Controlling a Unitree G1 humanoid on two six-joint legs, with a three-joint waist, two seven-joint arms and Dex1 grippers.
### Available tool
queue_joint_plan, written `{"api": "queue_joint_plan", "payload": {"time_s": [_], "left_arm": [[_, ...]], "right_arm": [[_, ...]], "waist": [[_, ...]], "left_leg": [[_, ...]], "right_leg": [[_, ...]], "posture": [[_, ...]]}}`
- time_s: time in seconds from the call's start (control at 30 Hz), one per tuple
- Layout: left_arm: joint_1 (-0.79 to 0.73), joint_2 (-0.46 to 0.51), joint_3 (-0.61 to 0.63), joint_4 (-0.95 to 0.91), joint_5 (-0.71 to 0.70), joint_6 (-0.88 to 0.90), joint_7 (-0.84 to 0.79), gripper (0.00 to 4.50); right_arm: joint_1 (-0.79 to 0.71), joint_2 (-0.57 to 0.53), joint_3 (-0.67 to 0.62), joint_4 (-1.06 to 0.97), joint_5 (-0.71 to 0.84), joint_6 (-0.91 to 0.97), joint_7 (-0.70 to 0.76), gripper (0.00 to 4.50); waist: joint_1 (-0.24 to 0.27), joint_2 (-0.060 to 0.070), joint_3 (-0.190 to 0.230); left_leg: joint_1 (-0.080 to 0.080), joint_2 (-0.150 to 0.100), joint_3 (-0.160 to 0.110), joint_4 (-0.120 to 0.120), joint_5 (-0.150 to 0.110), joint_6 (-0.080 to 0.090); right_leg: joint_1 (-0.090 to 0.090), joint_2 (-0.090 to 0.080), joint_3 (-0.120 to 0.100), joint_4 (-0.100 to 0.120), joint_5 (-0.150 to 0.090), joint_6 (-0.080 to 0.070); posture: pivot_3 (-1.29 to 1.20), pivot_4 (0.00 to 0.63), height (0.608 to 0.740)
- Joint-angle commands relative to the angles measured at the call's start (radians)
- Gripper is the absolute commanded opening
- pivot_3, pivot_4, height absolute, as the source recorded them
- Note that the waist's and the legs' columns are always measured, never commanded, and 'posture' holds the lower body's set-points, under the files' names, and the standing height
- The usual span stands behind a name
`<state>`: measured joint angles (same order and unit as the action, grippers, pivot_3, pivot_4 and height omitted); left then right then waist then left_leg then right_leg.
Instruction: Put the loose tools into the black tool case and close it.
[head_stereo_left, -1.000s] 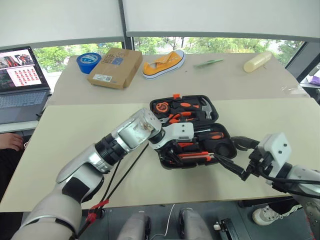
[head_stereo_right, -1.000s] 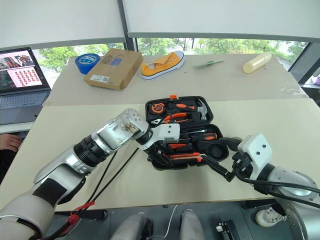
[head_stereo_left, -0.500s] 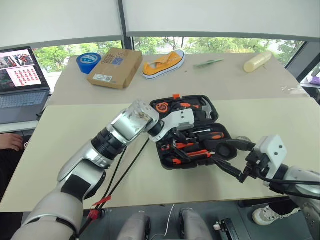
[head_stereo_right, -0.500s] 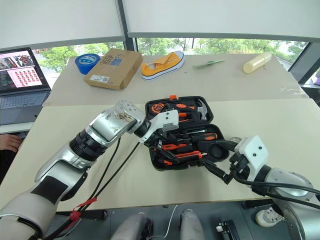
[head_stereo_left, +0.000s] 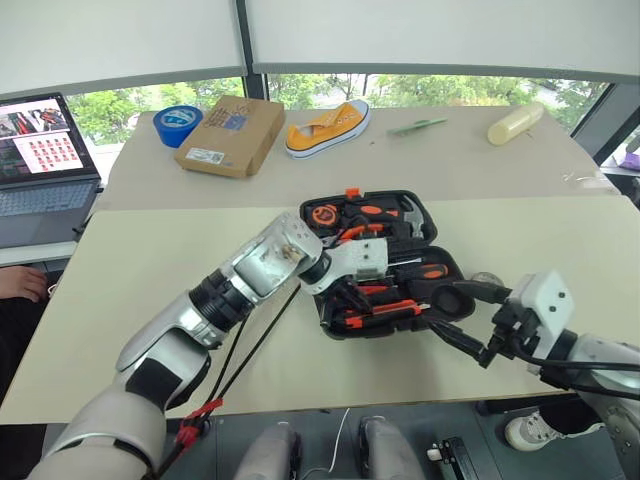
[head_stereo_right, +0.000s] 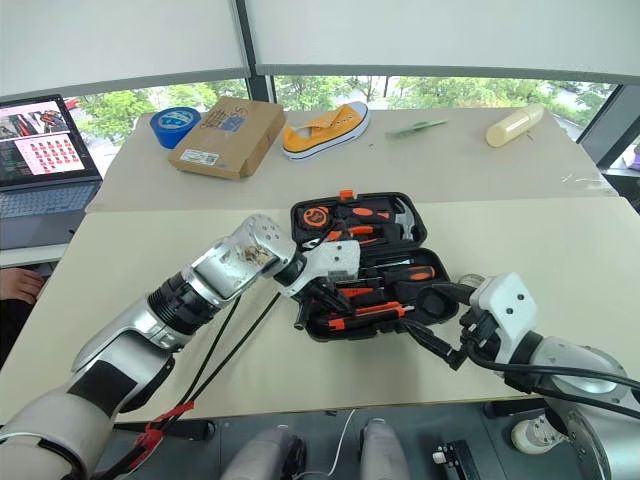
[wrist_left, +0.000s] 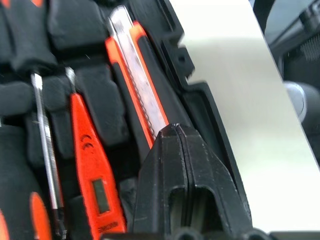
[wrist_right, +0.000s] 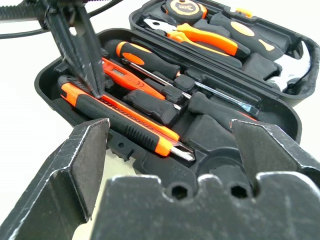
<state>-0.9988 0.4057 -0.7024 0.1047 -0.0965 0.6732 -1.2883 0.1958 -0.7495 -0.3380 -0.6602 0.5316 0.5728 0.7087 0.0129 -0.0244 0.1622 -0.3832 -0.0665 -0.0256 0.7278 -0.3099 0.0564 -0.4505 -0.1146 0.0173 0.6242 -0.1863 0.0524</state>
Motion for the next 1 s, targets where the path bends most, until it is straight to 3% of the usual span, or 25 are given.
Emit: {"api": "queue_joint_plan", "payload": {"time_s": [0.03, 0.13, 0.17, 0.33, 1.0], "left_arm": [[0.035, 0.018, -0.094, -0.002, 0.104, -0.121, -0.011, 0.04], [0.041, -0.018, -0.118, 0.069, 0.172, -0.209, 0.029, 0.04], [0.043, -0.028, -0.116, 0.080, 0.180, -0.218, 0.029, 0.04], [0.059, -0.055, -0.096, 0.088, 0.188, -0.212, 0.004, 0.04], [0.129, -0.060, -0.123, 0.095, 0.310, -0.304, -0.016, 0.04]], "right_arm": [[0.014, -0.001, -0.031, -0.035, -0.003, -0.016, -0.010, 4.50], [0.019, -0.004, -0.034, -0.024, -0.006, -0.014, -0.014, 4.50], [0.019, -0.005, -0.036, -0.022, -0.007, -0.015, -0.014, 4.50], [0.022, -0.008, -0.043, -0.017, -0.007, -0.014, -0.013, 4.50], [0.037, 0.001, -0.028, -0.011, -0.023, -0.011, -0.013, 4.50]], "waist": [[0.000, 0.000, 0.000], [0.002, 0.001, -0.001], [0.002, 0.001, 0.000], [0.002, 0.002, -0.001], [0.003, 0.002, -0.005]], "left_leg": [[0.001, 0.000, 0.000, 0.000, 0.000, 0.000], [0.009, 0.001, -0.001, -0.001, -0.002, 0.002], [0.014, 0.001, -0.001, -0.002, -0.006, 0.009], [0.019, 0.002, -0.001, -0.003, -0.008, 0.012], [0.027, 0.002, -0.001, -0.006, -0.009, 0.012]], "right_leg": [[0.001, 0.000, 0.000, 0.000, 0.000, 0.000], [0.011, 0.000, -0.001, -0.006, 0.000, 0.000], [0.017, 0.000, -0.001, -0.012, 0.000, 0.000], [0.023, 0.001, -0.003, -0.013, -0.001, 0.002], [0.031, 0.000, -0.002, -0.015, -0.002, 0.003]], "posture": [[0.00, 0.150, 0.735], [0.00, 0.150, 0.735], [0.00, 0.150, 0.735], [0.00, 0.150, 0.735], [0.00, 0.150, 0.735]]}}
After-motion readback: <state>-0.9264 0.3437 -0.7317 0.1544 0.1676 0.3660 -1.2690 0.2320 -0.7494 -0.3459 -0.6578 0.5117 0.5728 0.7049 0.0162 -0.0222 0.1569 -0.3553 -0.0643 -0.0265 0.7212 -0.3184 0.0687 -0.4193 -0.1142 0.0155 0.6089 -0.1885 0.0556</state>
